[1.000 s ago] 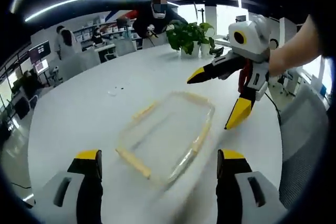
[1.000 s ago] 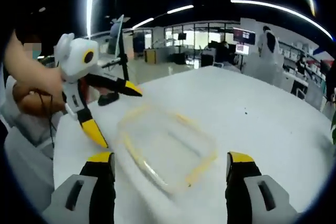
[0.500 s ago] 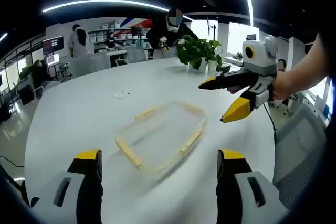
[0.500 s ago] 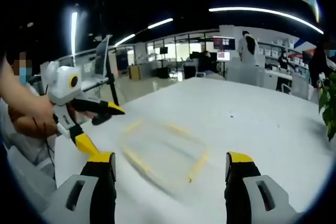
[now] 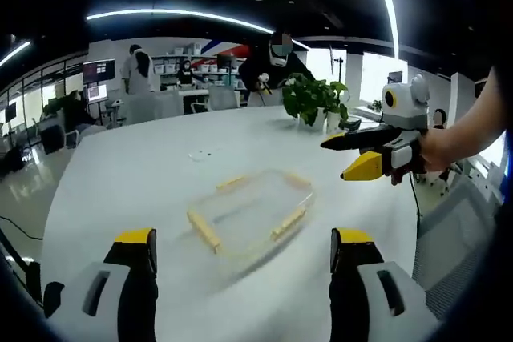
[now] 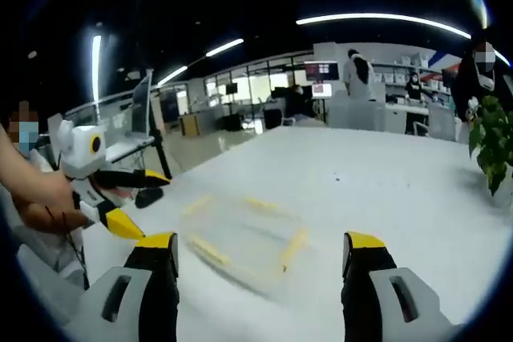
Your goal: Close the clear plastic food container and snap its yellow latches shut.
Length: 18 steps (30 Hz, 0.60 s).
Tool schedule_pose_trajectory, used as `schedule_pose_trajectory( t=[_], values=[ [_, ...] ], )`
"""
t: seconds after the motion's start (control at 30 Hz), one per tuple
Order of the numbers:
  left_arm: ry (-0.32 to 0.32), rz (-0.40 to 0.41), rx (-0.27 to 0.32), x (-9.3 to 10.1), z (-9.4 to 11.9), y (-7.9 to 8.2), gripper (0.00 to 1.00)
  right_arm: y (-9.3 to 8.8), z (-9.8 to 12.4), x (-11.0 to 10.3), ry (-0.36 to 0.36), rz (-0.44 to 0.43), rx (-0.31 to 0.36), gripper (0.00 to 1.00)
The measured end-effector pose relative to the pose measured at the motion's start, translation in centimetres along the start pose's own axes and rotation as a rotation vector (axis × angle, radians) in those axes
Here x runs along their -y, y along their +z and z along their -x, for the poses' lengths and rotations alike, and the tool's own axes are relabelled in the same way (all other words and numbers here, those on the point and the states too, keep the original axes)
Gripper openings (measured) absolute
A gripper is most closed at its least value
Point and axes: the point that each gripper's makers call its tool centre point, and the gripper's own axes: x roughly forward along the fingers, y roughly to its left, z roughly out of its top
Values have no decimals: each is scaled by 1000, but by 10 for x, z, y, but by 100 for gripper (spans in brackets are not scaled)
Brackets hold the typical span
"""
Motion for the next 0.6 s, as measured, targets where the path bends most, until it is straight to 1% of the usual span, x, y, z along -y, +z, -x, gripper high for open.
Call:
schedule_pose_trajectory(
  t=[0.1, 0.17, 0.27, 0.33, 0.43, 0.5, 0.6],
  values=[
    [1, 2, 2, 0, 4, 0, 89, 1, 3, -3, 2, 1, -2, 84],
    [1, 6, 9, 1, 7, 1, 89, 0, 5, -3, 0, 16, -7, 84],
    [5, 9, 11, 2, 10, 0, 87, -1, 10, -2, -4, 3, -7, 83],
    [7, 20, 12, 4, 12, -2, 87, -1, 13, -4, -1, -9, -7, 83],
    [9, 25, 15, 9, 16, -3, 88, -1, 18, -3, -7, 4, -12, 80],
    [3, 22, 14, 12, 19, -4, 88, 1, 23, 0, -19, 5, -11, 78],
    [5, 32, 19, 12, 24, -4, 88, 4, 30, 1, -24, -6, 6, 78]
  ],
)
